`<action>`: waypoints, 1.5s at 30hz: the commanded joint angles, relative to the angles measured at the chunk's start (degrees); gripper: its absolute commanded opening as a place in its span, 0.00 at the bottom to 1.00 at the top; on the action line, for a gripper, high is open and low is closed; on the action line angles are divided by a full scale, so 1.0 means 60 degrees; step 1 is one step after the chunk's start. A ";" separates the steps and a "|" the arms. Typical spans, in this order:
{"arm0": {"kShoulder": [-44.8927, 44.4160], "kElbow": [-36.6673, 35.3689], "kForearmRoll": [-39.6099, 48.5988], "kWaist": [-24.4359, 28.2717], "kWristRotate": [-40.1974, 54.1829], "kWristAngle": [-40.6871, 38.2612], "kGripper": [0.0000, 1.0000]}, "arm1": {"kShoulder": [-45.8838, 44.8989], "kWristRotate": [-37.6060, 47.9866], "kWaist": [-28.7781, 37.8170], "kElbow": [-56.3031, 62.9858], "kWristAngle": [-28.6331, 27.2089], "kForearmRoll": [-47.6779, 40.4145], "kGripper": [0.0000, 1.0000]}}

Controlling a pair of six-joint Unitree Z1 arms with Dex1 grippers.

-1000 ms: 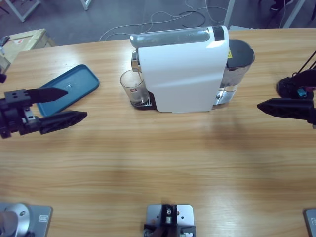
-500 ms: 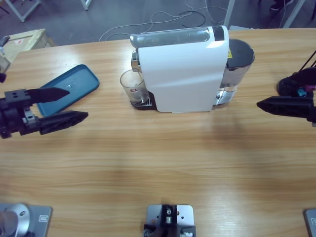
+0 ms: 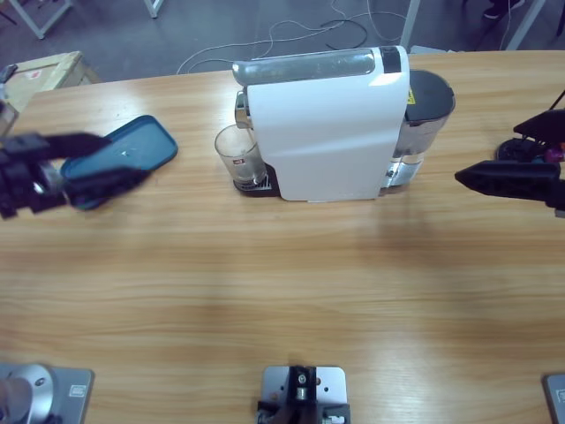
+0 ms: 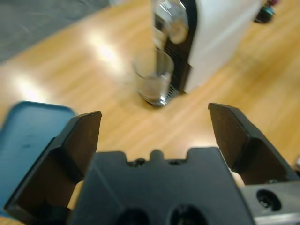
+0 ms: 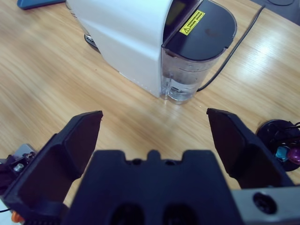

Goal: Pour coffee

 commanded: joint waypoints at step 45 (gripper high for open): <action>0.7369 -0.0967 -0.5145 0.0473 0.2239 -0.1580 1.00 | 0.1029 0.0229 0.0111 0.0485 0.0270 -0.0115 1.00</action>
